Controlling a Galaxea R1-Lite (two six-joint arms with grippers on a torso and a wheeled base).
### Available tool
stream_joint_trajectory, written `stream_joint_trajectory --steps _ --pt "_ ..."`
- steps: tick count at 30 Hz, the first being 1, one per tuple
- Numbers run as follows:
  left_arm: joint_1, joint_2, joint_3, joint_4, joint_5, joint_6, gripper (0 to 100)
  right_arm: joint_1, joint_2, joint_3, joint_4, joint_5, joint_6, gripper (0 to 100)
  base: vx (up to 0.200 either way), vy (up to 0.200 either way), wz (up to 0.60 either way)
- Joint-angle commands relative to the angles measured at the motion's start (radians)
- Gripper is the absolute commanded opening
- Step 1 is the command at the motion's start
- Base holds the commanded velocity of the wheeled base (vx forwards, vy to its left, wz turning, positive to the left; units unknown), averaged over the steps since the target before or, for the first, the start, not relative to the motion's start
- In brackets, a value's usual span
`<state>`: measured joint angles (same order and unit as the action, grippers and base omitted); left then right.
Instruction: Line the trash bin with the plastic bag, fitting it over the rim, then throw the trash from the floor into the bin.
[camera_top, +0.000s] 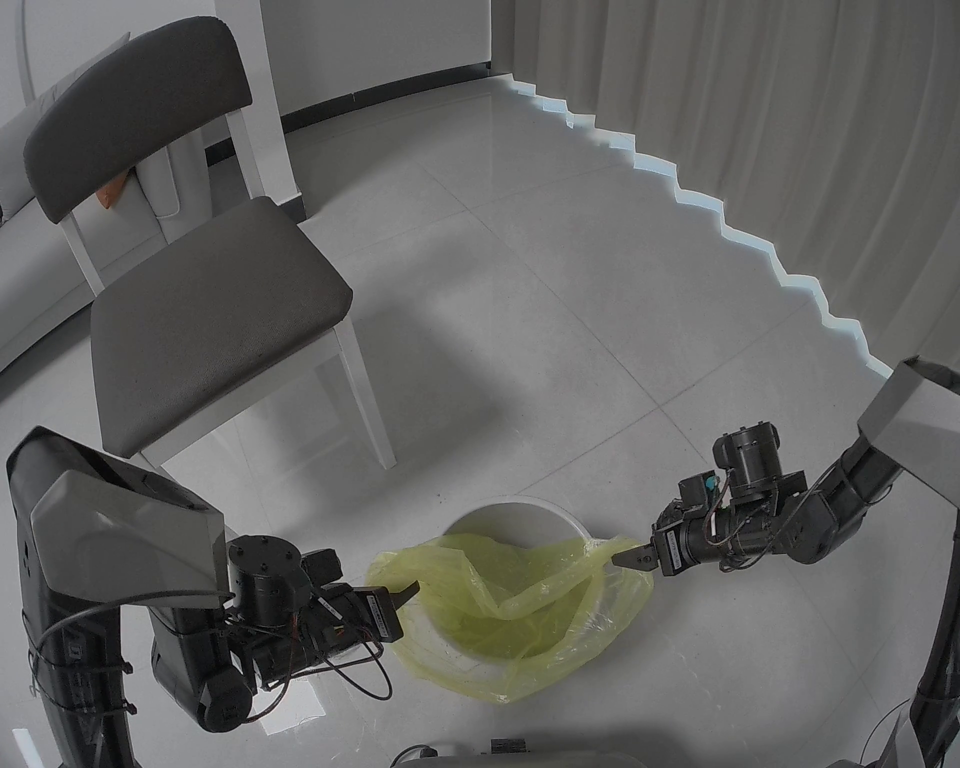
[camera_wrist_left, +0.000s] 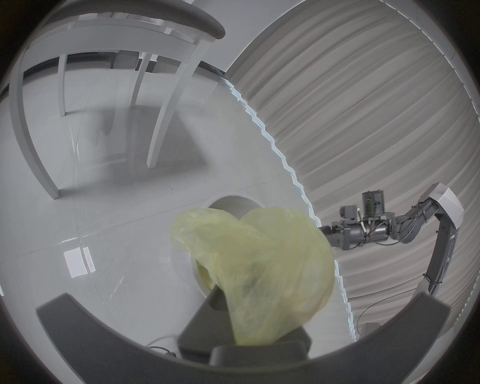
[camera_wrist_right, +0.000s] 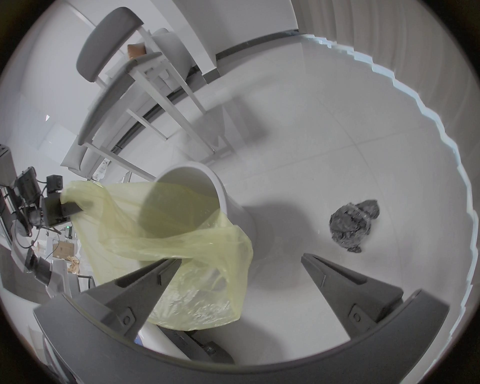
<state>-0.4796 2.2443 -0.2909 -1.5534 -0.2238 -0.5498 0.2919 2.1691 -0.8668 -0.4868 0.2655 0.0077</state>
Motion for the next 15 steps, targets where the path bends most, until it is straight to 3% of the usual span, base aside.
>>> stream_joint_trajectory --steps 1,2,3,5,10,15 --pt "-0.013 0.029 0.012 -0.017 0.001 -0.001 0 0.007 -0.147 0.046 0.013 0.001 -0.023 100 0.0 0.0 0.0" --pt "-0.025 0.067 0.007 -0.017 0.009 0.004 0 0.047 -0.189 0.057 0.007 0.0 -0.029 100 0.0 0.0 0.0" --pt "-0.025 0.067 0.007 -0.017 0.009 0.004 100 0.047 -0.189 0.057 0.007 0.0 -0.029 100 0.0 0.0 0.0" --pt "-0.033 0.064 0.007 -0.017 0.011 0.002 100 0.107 -0.219 0.054 0.004 0.0 -0.031 100 0.0 0.0 0.0" --pt "-0.028 -0.026 0.073 -0.017 0.011 0.005 100 0.167 -0.218 0.014 0.005 0.0 -0.087 100 0.0 0.0 0.0" --pt "-0.047 -0.181 0.168 -0.017 0.014 0.013 100 0.191 -0.135 -0.008 0.005 0.001 -0.296 100 0.0 0.0 0.0"
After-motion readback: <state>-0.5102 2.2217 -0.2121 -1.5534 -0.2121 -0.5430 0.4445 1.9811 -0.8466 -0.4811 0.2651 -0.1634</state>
